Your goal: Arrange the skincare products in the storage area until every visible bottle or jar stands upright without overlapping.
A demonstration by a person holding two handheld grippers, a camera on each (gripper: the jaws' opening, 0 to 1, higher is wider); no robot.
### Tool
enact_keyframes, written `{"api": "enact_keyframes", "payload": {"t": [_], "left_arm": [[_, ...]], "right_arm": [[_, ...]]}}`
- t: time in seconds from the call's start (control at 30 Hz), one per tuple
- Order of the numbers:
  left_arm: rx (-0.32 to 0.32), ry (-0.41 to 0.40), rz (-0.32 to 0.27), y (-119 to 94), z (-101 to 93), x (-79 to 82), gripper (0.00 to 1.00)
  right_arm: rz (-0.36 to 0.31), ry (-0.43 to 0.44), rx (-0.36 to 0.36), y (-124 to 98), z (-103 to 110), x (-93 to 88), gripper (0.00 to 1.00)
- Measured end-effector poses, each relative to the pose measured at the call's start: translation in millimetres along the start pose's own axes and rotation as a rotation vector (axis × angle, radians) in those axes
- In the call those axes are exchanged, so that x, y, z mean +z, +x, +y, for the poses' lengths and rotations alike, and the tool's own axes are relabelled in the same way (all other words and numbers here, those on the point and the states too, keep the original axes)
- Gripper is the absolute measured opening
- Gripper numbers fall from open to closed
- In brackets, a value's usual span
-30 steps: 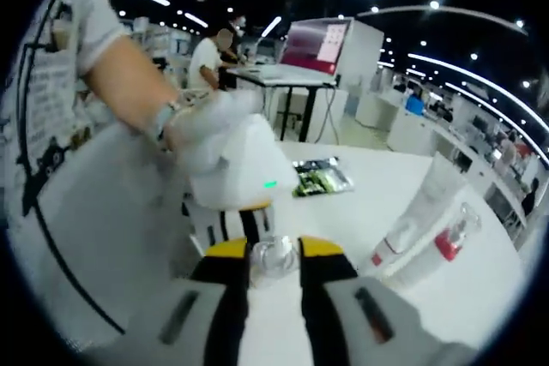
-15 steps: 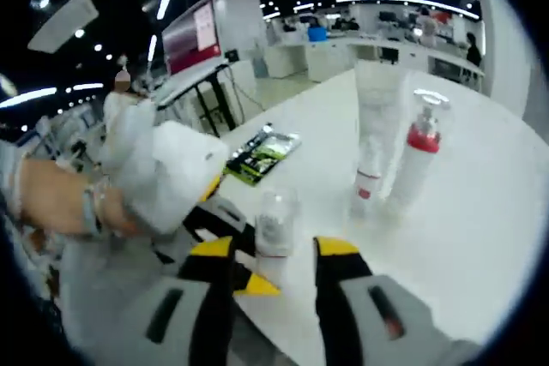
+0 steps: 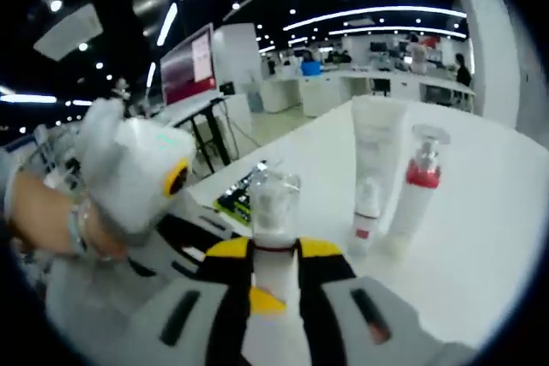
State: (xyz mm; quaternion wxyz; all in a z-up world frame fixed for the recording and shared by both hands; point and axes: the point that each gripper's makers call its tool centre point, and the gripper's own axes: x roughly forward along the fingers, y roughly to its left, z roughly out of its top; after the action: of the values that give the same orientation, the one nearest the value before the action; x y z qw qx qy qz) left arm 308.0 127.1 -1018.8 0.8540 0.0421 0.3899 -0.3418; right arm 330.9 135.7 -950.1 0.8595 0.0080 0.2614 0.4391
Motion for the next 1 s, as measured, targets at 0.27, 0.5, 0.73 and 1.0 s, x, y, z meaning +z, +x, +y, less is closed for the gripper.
{"api": "enact_keyframes", "payload": {"t": [0.27, 0.5, 0.73, 1.0], "left_arm": [[-0.161, -0.058, -0.085, -11, -21.2, 20.1, 0.22], [-0.315, -0.211, -0.129, -22, -35.9, 31.4, 0.23], [-0.434, -0.406, -0.285, -40, -31.1, 56.7, 0.26], [-0.475, -0.456, -0.312, -46, -32.3, 59.7, 0.26]], "right_arm": [[-0.092, 0.197, 0.058, -18, -10, 17.5, 0.18], [-0.125, 0.209, 0.089, -22, -4, 24.3, 0.18], [-0.167, 0.329, 0.149, -25, 0, 27.8, 0.18], [-0.188, 0.461, 0.199, -28, -1, 28.1, 0.18]]}}
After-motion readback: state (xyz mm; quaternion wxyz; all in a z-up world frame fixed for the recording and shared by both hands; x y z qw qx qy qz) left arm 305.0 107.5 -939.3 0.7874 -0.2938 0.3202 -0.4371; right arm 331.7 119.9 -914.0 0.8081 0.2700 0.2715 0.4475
